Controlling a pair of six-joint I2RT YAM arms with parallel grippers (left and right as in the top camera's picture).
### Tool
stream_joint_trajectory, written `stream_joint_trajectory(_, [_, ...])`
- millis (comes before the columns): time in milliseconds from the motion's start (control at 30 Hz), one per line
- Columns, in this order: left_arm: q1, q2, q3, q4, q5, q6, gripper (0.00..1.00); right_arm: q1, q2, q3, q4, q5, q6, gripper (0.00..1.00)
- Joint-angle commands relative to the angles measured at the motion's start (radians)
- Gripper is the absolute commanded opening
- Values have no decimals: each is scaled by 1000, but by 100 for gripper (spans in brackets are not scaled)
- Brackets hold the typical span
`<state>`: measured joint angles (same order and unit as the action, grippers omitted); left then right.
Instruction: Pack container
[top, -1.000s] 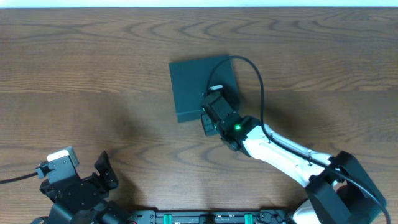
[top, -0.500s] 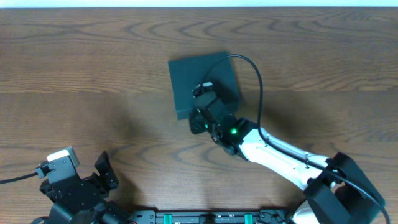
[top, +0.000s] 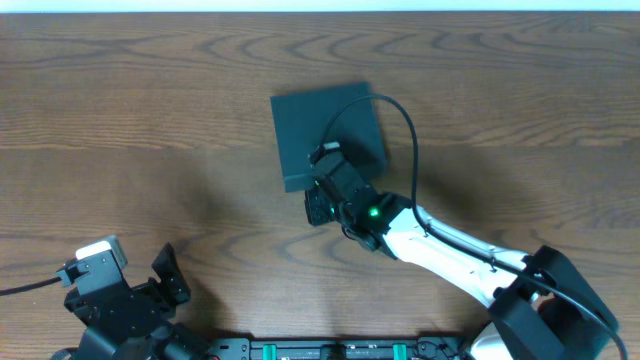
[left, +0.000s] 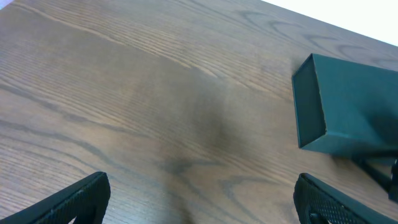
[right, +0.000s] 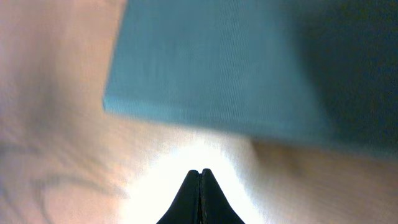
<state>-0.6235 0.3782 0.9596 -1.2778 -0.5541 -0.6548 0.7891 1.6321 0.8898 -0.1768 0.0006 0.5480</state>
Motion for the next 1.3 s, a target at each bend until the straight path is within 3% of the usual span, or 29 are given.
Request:
stream_joint_trajectory(0, [2, -3, 0, -2, -14, -7, 95, 21, 10, 27, -14, -42, 21, 2])
stream_joint_trajectory(167, [2, -3, 0, -2, -14, -7, 95, 11, 24, 27, 43, 120, 31, 2])
stream_joint_trajectory(567, [2, -3, 0, -2, -14, -7, 95, -7, 142, 93, 177, 115, 31, 2])
stream_joint_trajectory(867, [2, -3, 0, -2, -14, -7, 95, 0, 155, 141, 141, 91, 20, 1])
stream_joint_trajectory(967, [2, -3, 0, -2, -14, -7, 95, 26, 100, 146, 114, 82, 8, 2])
stream_joint_trajectory(1100, [2, -3, 0, -2, -14, -7, 95, 43, -26, 146, 103, 82, -112, 1])
stream_joint_trajectory(1267, [2, -3, 0, -2, -14, -7, 95, -25, -169, 143, 44, 81, -220, 1])
